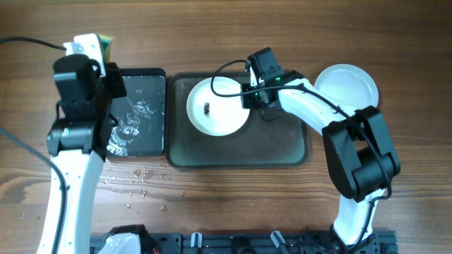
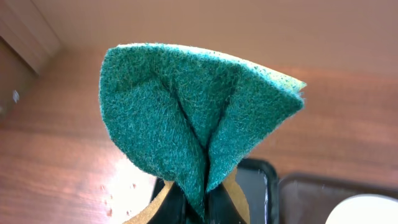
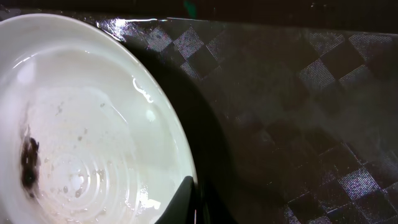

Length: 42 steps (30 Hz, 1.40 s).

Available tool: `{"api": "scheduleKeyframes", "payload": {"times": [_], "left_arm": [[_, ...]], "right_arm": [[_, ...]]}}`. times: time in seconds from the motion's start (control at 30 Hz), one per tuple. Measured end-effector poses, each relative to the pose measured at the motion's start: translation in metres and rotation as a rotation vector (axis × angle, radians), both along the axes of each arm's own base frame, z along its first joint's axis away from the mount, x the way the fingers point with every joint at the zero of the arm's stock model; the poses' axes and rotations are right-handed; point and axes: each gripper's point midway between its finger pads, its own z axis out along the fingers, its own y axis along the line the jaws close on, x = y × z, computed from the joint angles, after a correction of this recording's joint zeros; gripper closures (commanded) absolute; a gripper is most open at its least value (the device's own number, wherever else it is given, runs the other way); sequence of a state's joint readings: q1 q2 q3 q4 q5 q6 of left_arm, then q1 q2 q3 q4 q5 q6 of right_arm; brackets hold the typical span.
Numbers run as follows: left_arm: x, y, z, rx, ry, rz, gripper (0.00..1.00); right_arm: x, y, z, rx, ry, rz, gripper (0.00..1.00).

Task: Clean dirty plates on tray and stack at the side

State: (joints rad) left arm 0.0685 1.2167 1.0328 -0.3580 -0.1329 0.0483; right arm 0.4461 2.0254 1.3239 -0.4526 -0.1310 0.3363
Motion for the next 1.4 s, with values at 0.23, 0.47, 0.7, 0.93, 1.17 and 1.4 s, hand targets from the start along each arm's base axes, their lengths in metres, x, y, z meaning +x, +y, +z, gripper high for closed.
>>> {"api": "scheduleKeyframes", "payload": {"times": [0.23, 0.47, 0.7, 0.93, 1.17, 1.4], "left_arm": [[0.010, -0.017, -0.069, -0.074, 0.203, -0.081, 0.96], [0.015, -0.024, -0.153, -0.129, 0.424, -0.110, 0.96], [0.009, -0.027, -0.218, -0.160, 0.583, -0.112, 0.96], [0.009, -0.027, -0.236, -0.165, 0.614, -0.111, 0.96], [0.010, -0.027, -0.234, -0.163, 0.607, -0.111, 0.96], [0.020, -0.026, -0.179, -0.145, 0.464, -0.119, 0.96]], "right_arm": [[0.000, 0.001, 0.000, 0.003, -0.001, 0.001, 0.95], [0.001, 0.001, 0.000, 0.005, -0.003, 0.002, 0.94], [0.001, 0.001, 0.000, 0.004, -0.003, 0.001, 0.94], [0.001, 0.001, 0.000, 0.005, -0.003, 0.001, 0.94], [0.001, 0.001, 0.000, 0.005, -0.003, 0.001, 0.94], [0.001, 0.001, 0.000, 0.005, -0.004, 0.001, 0.94]]}}
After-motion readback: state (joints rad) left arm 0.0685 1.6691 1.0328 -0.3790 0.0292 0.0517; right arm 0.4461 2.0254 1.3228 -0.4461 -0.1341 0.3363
